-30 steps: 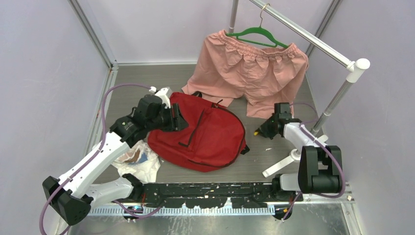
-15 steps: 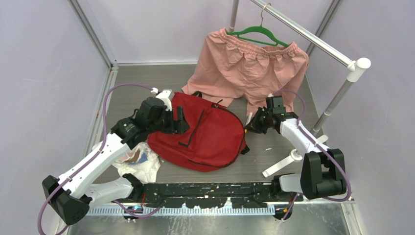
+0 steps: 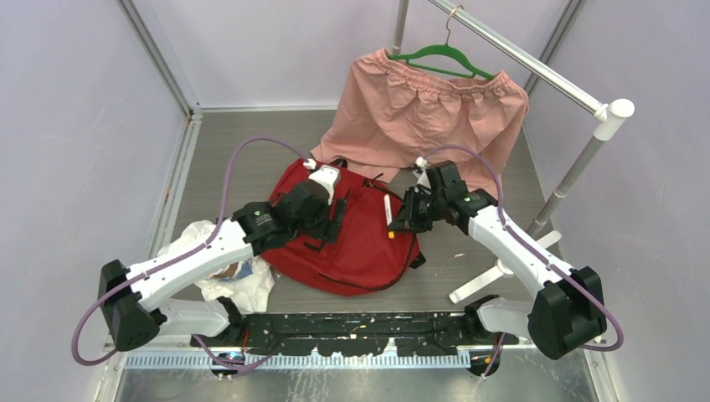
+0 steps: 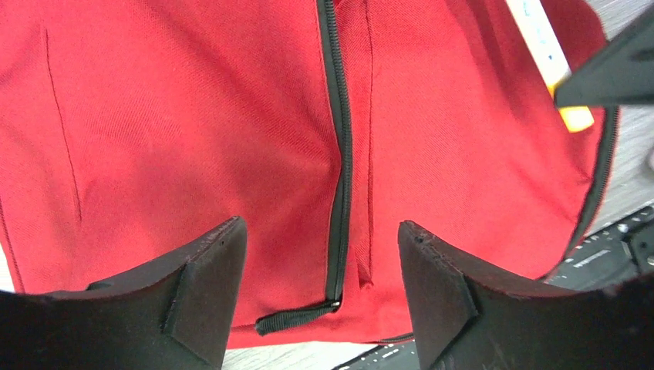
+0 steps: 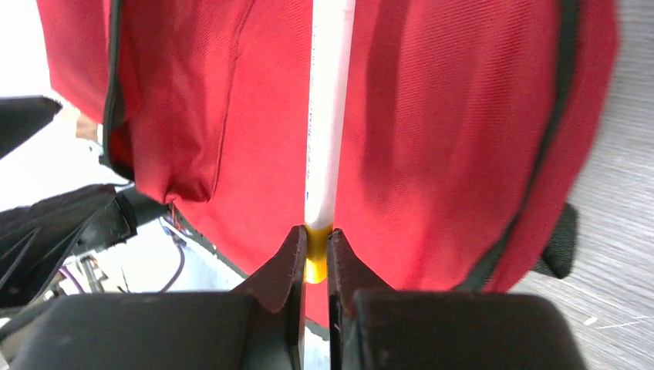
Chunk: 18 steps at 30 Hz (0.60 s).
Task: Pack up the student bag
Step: Place the stationery in the student bag.
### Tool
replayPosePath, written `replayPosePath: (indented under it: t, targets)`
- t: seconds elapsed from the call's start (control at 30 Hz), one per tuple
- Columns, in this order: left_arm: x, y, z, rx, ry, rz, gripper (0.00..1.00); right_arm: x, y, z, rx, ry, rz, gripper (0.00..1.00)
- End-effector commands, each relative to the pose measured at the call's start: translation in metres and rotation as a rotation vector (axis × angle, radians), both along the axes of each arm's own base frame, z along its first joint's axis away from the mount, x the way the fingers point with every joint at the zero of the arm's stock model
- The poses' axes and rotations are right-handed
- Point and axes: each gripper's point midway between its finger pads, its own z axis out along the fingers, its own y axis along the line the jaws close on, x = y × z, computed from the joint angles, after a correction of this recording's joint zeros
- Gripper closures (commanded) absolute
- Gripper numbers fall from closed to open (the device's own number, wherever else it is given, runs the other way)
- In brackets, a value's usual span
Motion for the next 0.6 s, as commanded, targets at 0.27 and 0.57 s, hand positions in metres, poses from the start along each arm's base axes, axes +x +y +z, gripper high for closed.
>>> replayPosePath:
  t: [0.27, 0.57]
  targets:
    - [0.033, 0.012, -0.001, 0.240, -0.105, 0.125, 0.55, -0.021, 0.036, 0.044, 0.066, -0.066, 0.131, 0.99]
    - [0.032, 0.014, 0.024, 0.151, -0.138, 0.152, 1.00, -0.040, 0.097, 0.054, 0.175, -0.077, 0.223, 0.99]
